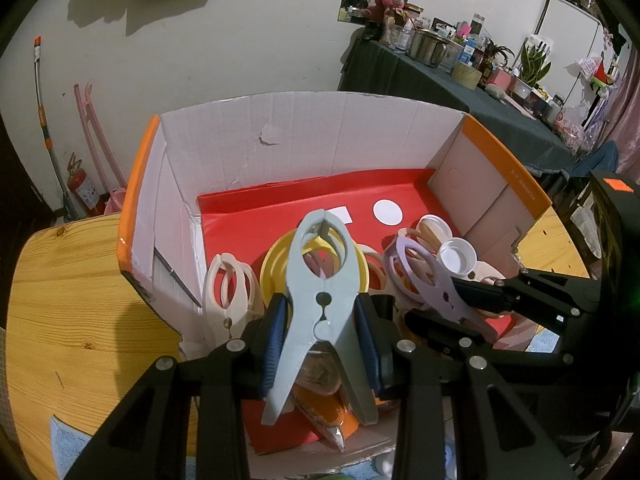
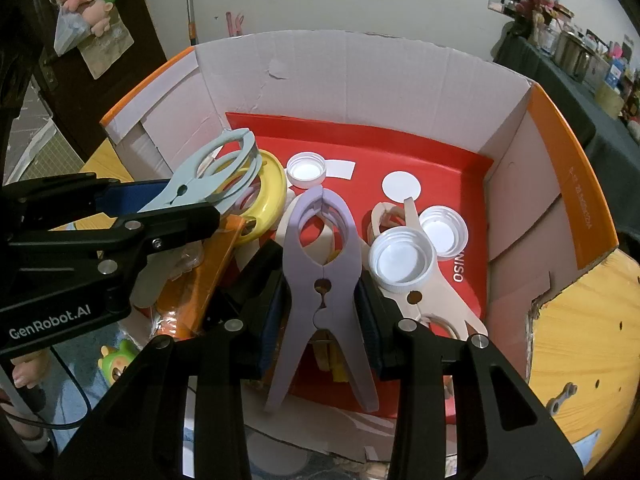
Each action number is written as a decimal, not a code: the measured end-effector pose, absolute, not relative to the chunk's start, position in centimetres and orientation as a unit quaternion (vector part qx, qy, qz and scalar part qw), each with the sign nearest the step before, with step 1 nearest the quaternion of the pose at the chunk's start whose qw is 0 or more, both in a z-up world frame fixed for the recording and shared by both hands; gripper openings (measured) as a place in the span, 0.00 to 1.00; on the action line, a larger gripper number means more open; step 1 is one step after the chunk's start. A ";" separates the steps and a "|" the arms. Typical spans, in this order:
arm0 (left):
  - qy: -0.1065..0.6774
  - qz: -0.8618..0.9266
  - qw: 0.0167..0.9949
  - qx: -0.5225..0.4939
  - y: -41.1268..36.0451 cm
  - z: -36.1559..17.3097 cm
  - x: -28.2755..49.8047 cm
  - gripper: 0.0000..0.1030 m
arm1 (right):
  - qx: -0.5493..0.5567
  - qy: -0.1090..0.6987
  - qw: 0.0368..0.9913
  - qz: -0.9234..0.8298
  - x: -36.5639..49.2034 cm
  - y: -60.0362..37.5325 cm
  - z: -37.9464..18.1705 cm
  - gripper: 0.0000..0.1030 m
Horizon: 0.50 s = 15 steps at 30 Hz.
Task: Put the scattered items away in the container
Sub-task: 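Lower both clamps into the box and open the left and right tools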
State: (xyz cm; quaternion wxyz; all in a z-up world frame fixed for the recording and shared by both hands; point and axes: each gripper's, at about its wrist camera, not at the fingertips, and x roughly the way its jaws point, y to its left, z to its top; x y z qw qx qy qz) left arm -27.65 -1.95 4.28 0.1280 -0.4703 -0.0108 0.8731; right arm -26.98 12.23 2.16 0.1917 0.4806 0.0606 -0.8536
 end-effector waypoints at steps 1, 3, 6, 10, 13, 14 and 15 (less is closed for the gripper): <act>-0.011 0.873 0.128 -0.471 -2.0 4.3 -27.7 0.35 | 0.480 0.061 0.191 -0.854 -27.0 12.2 2.1 0.33; -0.012 0.873 0.128 -0.471 -2.0 4.2 -27.6 0.35 | 0.479 0.064 0.191 -0.854 -26.9 12.1 2.2 0.34; -0.012 0.872 0.130 -0.471 -2.0 4.2 -27.6 0.35 | 0.479 0.064 0.189 -0.855 -26.9 12.1 2.2 0.36; -0.008 0.873 0.130 -0.470 -1.9 4.2 -27.5 0.35 | 0.479 0.064 0.189 -0.855 -27.0 12.1 2.1 0.40; -0.009 0.873 0.130 -0.470 -1.9 4.3 -27.4 0.35 | 0.481 0.063 0.189 -0.854 -27.1 12.0 2.0 0.40; -0.008 0.873 0.130 -0.470 -1.9 4.3 -27.5 0.35 | 0.481 0.063 0.189 -0.854 -27.1 12.0 2.0 0.40; -0.008 0.873 0.130 -0.470 -1.9 4.3 -27.5 0.35 | 0.482 0.063 0.190 -0.853 -27.1 12.1 2.1 0.40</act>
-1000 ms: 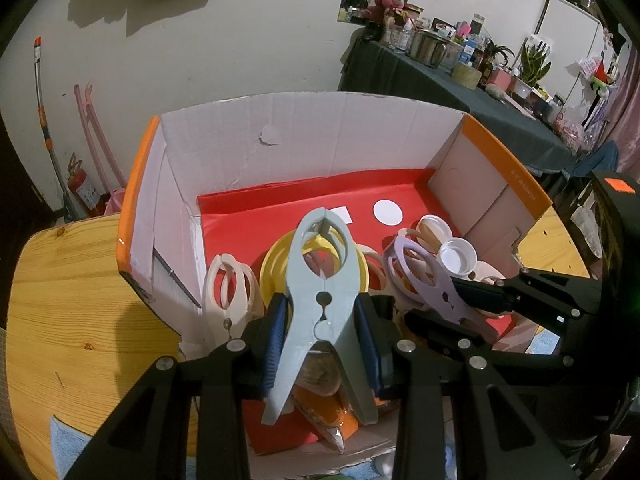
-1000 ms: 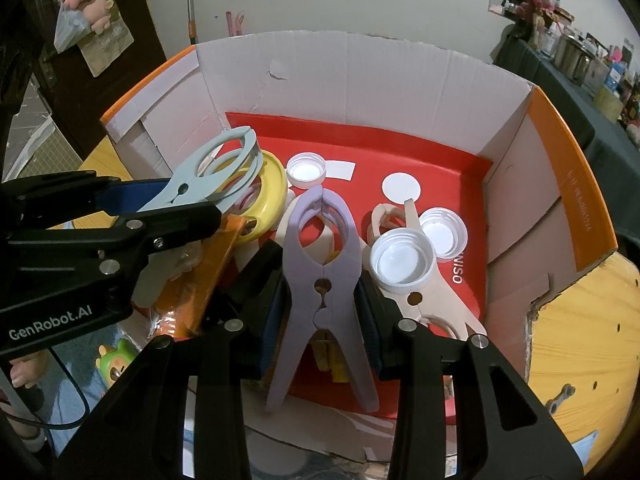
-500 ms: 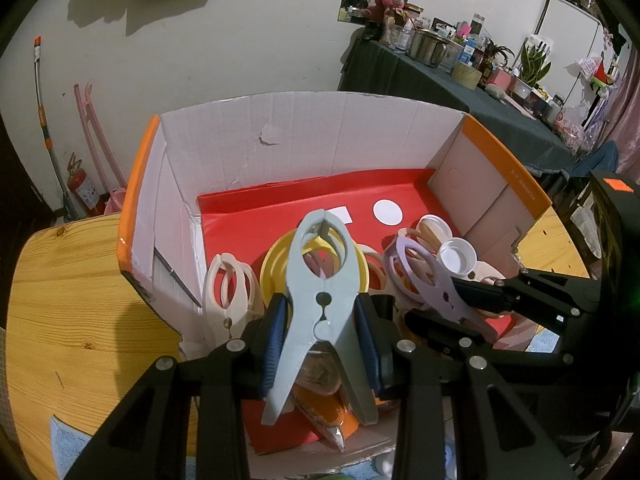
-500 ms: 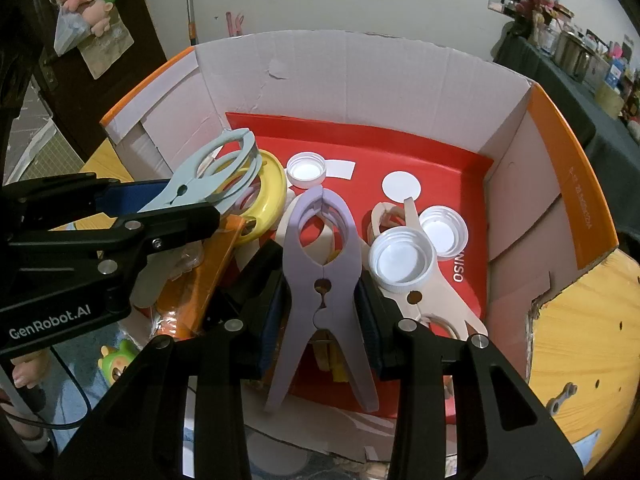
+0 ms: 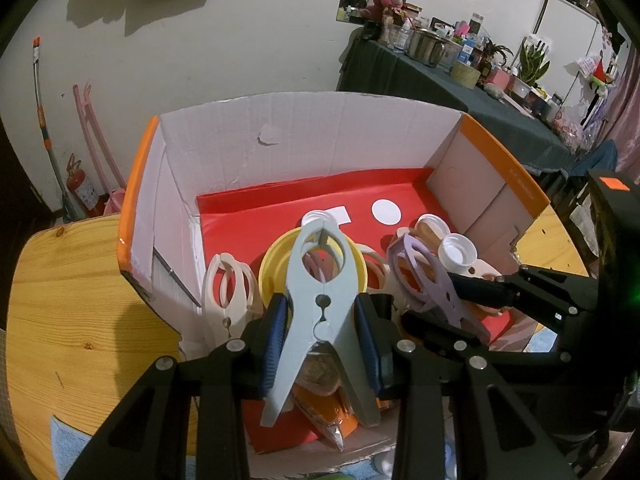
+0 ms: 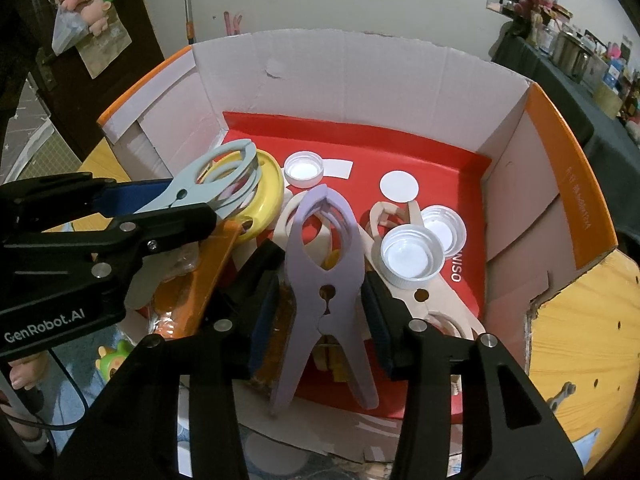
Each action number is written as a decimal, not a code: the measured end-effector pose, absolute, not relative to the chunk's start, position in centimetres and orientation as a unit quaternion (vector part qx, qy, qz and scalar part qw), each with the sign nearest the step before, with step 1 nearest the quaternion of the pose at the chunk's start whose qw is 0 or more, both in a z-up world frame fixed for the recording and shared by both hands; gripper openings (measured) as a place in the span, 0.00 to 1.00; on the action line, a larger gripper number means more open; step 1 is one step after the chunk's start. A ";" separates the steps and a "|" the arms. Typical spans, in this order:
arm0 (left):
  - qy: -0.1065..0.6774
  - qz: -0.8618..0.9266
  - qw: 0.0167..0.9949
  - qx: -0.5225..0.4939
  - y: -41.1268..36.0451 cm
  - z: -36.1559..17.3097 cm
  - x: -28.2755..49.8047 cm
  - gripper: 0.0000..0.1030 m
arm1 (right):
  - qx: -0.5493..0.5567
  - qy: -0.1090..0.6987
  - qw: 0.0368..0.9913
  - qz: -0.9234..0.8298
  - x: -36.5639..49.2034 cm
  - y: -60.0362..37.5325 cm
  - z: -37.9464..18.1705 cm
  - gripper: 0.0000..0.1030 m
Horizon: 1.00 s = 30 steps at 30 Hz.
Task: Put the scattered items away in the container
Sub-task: 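Lower both clamps into the box and open the left and right tools, then withdraw both open tools from the box back over the towel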
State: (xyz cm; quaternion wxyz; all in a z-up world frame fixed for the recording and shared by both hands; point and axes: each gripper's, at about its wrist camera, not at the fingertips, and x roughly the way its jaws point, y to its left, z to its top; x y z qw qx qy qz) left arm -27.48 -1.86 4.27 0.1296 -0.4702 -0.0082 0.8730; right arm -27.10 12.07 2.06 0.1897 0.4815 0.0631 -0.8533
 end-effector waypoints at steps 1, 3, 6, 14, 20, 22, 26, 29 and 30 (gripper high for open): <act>-0.008 0.873 0.130 -0.470 -1.8 4.3 -27.5 0.35 | 0.481 0.063 0.190 -0.853 -27.1 12.1 2.1 0.40; -0.007 0.873 0.130 -0.469 -1.8 4.3 -27.4 0.35 | 0.481 0.063 0.191 -0.854 -27.1 12.1 2.1 0.40; -0.008 0.874 0.130 -0.468 -1.8 4.4 -27.4 0.35 | 0.479 0.061 0.192 -0.855 -27.1 12.2 2.2 0.41; -0.008 0.877 0.131 -0.462 -1.8 4.9 -27.3 0.41 | 0.469 0.065 0.191 -0.860 -26.8 12.3 2.5 0.62; -0.007 0.878 0.131 -0.461 -1.8 5.1 -27.2 0.41 | 0.469 0.063 0.191 -0.860 -26.8 12.3 2.6 0.62; -0.005 0.878 0.131 -0.460 -1.8 5.2 -27.2 0.41 | 0.470 0.061 0.192 -0.860 -26.9 12.3 2.6 0.62; -0.005 0.879 0.131 -0.459 -1.9 5.2 -27.2 0.41 | 0.470 0.059 0.193 -0.859 -26.9 12.3 2.5 0.62; -0.004 0.879 0.130 -0.459 -2.0 5.3 -27.2 0.41 | 0.471 0.059 0.193 -0.858 -27.0 12.3 2.5 0.62; -0.004 0.879 0.130 -0.459 -2.0 5.3 -27.2 0.41 | 0.471 0.059 0.194 -0.858 -27.0 12.2 2.5 0.62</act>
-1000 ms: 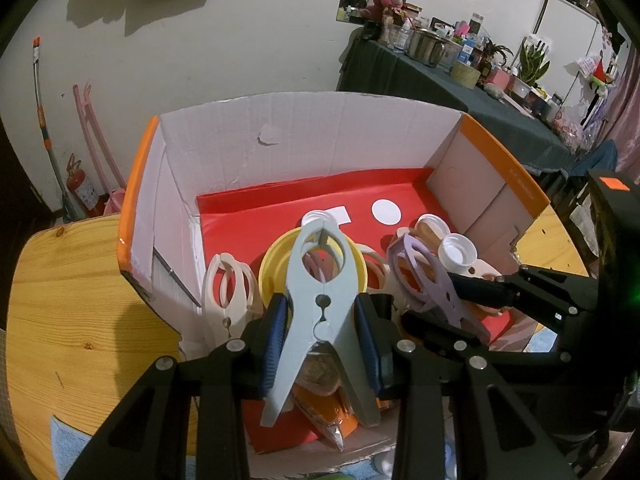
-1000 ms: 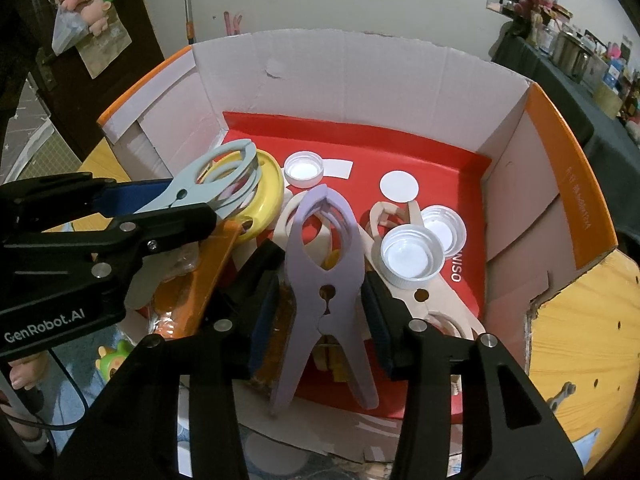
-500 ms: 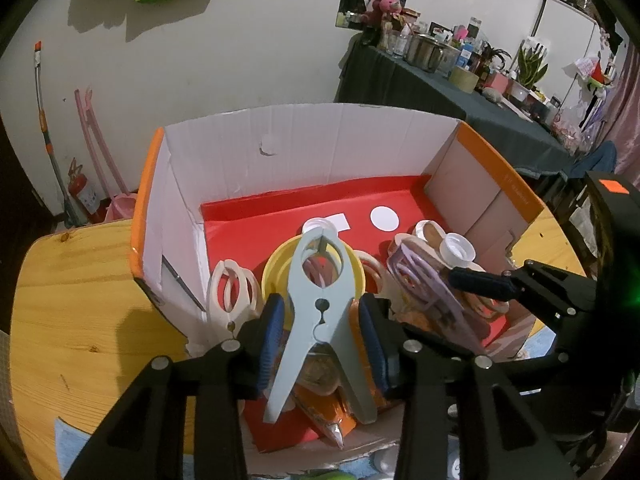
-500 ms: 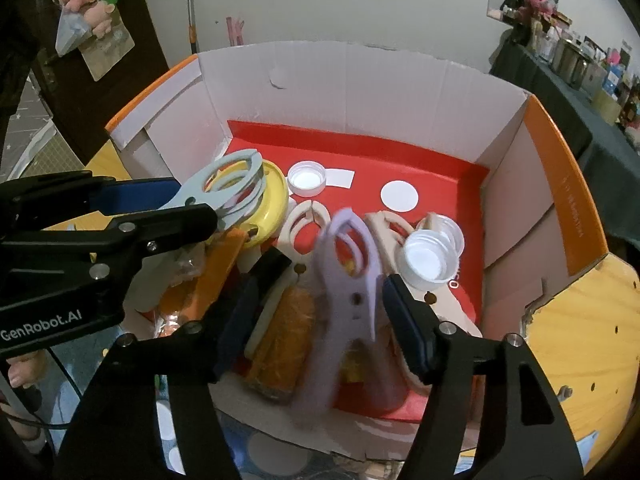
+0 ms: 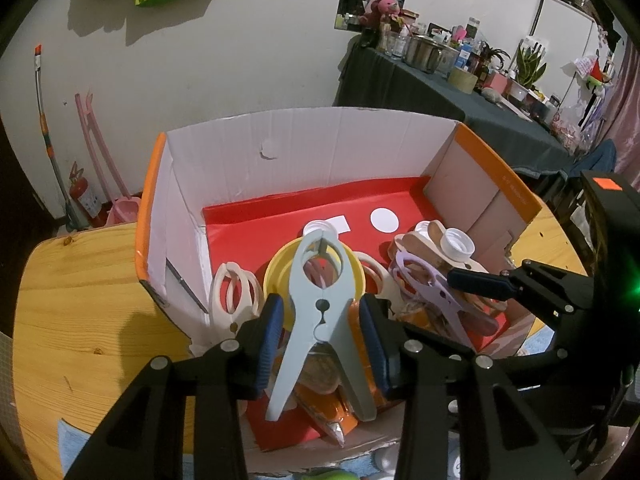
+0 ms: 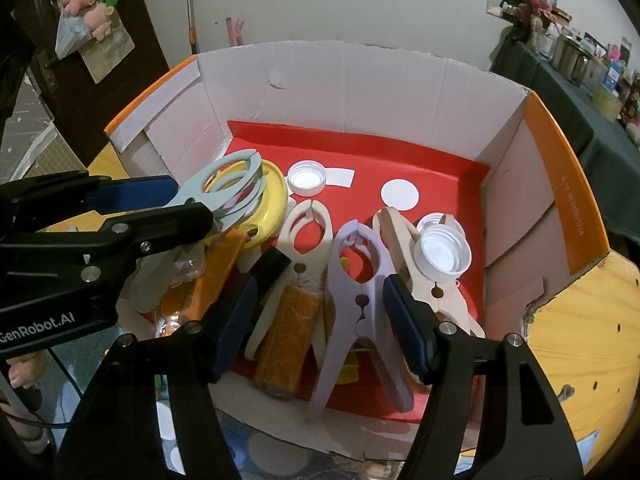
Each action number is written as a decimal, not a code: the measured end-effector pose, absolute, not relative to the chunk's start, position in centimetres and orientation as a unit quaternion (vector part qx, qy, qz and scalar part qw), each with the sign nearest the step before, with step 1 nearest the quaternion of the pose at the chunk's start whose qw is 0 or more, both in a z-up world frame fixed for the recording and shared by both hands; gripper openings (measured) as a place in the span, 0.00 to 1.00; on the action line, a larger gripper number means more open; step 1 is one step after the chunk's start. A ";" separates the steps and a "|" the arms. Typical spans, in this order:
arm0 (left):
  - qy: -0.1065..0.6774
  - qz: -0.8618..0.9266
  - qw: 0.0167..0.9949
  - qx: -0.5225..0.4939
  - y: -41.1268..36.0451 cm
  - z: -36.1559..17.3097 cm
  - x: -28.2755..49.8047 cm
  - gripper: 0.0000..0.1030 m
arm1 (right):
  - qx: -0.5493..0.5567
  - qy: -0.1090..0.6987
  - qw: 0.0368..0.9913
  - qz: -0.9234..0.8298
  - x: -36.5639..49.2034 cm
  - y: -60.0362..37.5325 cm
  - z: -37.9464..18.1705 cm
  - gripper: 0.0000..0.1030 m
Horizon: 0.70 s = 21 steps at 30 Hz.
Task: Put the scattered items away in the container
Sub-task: 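Withdraw both open tools from the box back over the towel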
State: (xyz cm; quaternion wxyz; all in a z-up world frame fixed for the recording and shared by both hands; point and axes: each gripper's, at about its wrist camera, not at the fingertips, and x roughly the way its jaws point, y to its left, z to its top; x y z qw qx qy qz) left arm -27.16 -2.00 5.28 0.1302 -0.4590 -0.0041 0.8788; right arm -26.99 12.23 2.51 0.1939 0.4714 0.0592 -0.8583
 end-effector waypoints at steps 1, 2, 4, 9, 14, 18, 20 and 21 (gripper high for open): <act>-0.004 0.879 0.130 -0.459 -2.0 5.3 -27.2 0.41 | 0.471 0.060 0.194 -0.858 -26.9 12.2 2.5 0.62; -0.004 0.879 0.130 -0.459 -2.0 5.3 -27.2 0.41 | 0.470 0.060 0.195 -0.859 -26.9 12.2 2.5 0.62; -0.004 0.879 0.131 -0.458 -2.0 5.3 -27.1 0.43 | 0.470 0.060 0.195 -0.859 -26.9 12.2 2.6 0.62; -0.003 0.883 0.132 -0.451 -2.0 5.7 -26.8 0.54 | 0.465 0.061 0.195 -0.861 -26.7 12.3 2.7 0.71; -0.007 0.885 0.130 -0.447 -2.2 6.2 -26.7 0.55 | 0.461 0.059 0.197 -0.863 -26.4 12.3 3.1 0.71; -0.008 0.888 0.131 -0.441 -2.4 6.9 -26.0 0.58 | 0.453 0.060 0.200 -0.867 -25.7 12.4 3.7 0.71; -0.006 0.893 0.132 -0.431 -2.3 7.7 -25.3 0.64 | 0.447 0.062 0.201 -0.869 -25.3 12.4 4.1 0.71; -0.003 0.895 0.133 -0.425 -2.3 8.2 -24.9 0.64 | 0.442 0.062 0.204 -0.871 -24.9 12.4 4.5 0.71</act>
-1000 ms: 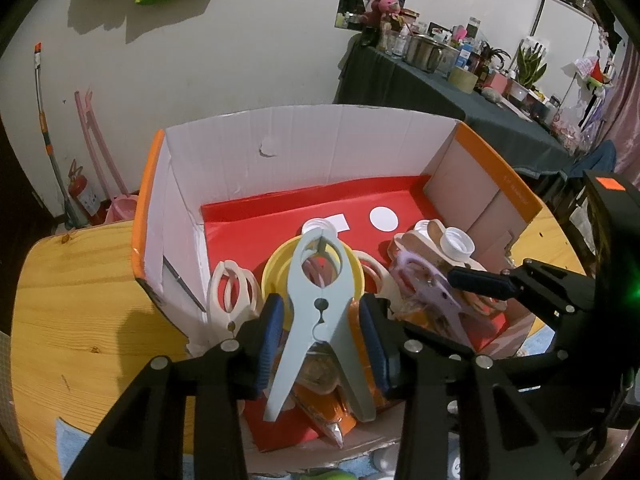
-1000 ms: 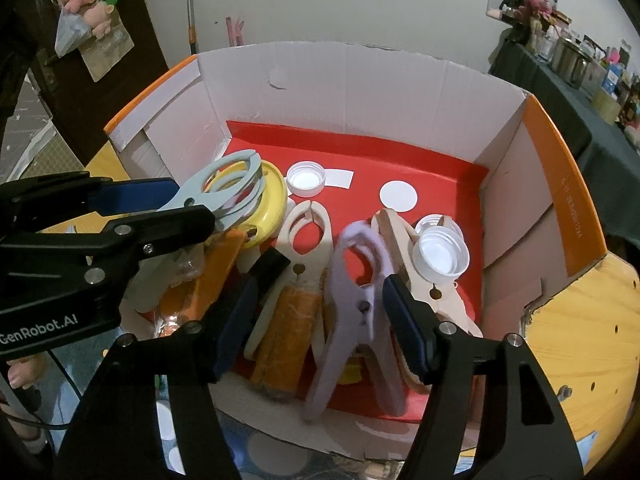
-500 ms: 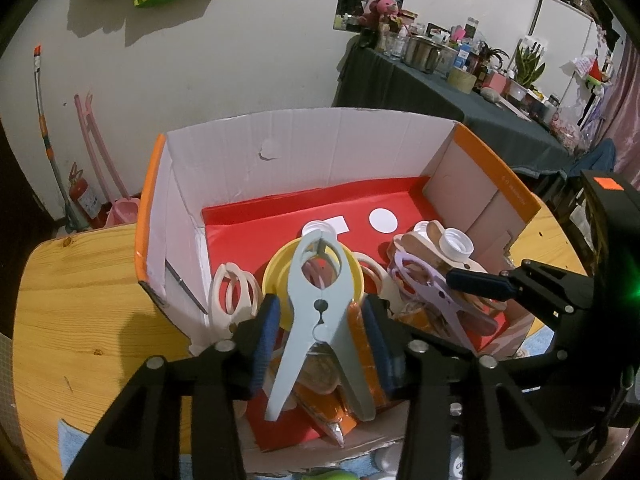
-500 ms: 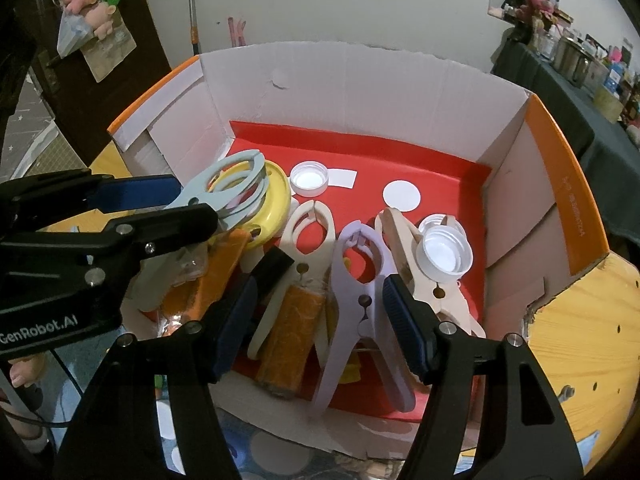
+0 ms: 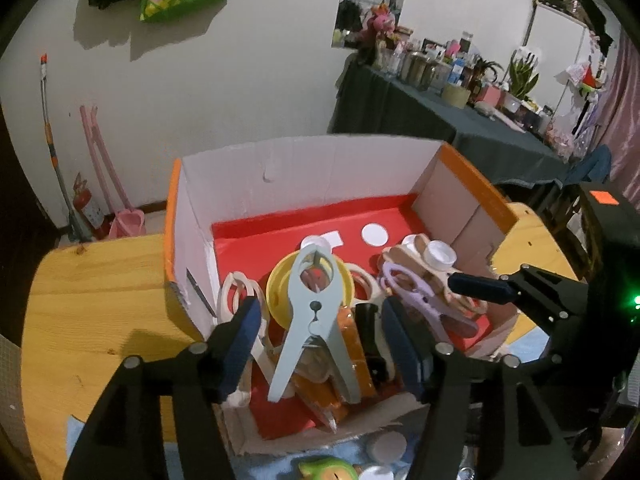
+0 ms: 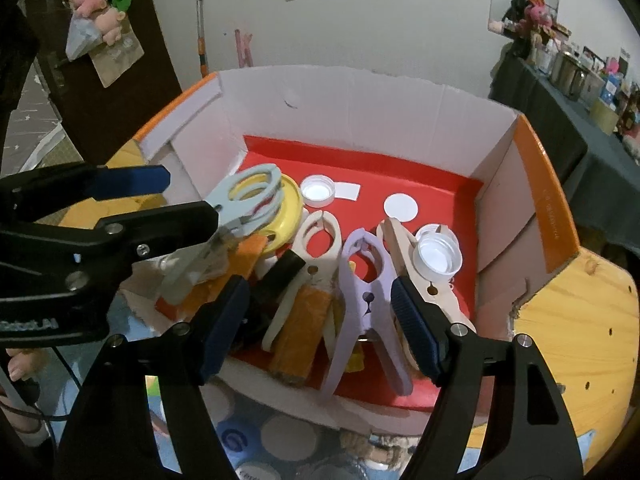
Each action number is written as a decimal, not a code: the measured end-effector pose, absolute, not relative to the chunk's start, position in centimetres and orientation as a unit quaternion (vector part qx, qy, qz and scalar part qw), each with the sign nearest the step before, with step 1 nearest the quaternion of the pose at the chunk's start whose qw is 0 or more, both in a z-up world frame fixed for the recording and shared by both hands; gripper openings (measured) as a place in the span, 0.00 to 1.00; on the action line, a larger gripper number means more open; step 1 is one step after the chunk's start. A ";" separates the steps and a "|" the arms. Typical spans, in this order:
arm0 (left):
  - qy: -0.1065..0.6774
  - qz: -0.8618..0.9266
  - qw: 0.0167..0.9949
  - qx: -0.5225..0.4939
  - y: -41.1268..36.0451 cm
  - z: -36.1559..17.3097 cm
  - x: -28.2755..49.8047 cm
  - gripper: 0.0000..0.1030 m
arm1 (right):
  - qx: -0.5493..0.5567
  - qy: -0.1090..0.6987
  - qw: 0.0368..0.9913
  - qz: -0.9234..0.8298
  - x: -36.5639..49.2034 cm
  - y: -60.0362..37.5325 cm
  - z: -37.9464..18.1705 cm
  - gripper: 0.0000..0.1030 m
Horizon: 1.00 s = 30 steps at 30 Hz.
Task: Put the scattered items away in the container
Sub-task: 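Withdraw both open tools from the box back over the towel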
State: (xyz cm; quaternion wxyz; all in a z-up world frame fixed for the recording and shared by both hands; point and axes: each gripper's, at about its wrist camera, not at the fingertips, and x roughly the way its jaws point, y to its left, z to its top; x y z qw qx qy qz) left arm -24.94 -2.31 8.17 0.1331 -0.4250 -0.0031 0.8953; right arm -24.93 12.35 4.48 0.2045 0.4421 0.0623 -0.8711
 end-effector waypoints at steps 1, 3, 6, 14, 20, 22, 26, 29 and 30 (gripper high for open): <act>0.000 0.897 0.133 -0.421 -2.2 8.5 -24.7 0.65 | 0.440 0.062 0.206 -0.872 -24.8 12.3 4.7 0.71; 0.007 0.903 0.133 -0.409 -2.2 9.5 -23.8 0.69 | 0.434 0.065 0.208 -0.874 -24.1 12.2 5.3 0.71; 0.010 0.910 0.135 -0.392 -2.3 10.8 -22.7 0.72 | 0.423 0.070 0.207 -0.879 -23.3 12.2 6.1 0.71; 0.017 0.926 0.134 -0.354 -2.8 13.7 -19.0 0.78 | 0.396 0.078 0.200 -0.893 -20.4 12.8 8.3 0.71; 0.026 0.935 0.124 -0.330 -3.0 14.6 -16.0 0.81 | 0.379 0.084 0.194 -0.901 -17.5 13.6 9.5 0.72; 0.025 0.936 0.127 -0.328 -3.0 14.7 -15.0 0.82 | 0.373 0.084 0.190 -0.904 -16.5 14.0 9.7 0.76; 0.026 0.937 0.130 -0.323 -3.1 14.5 -12.9 0.87 | 0.360 0.085 0.179 -0.912 -13.9 15.1 10.1 0.83; 0.027 0.935 0.130 -0.327 -3.2 13.9 -11.6 0.88 | 0.359 0.079 0.174 -0.914 -12.3 15.9 10.0 0.83; 0.027 0.934 0.131 -0.331 -3.3 13.6 -11.2 0.88 | 0.359 0.078 0.173 -0.914 -11.9 16.1 10.0 0.83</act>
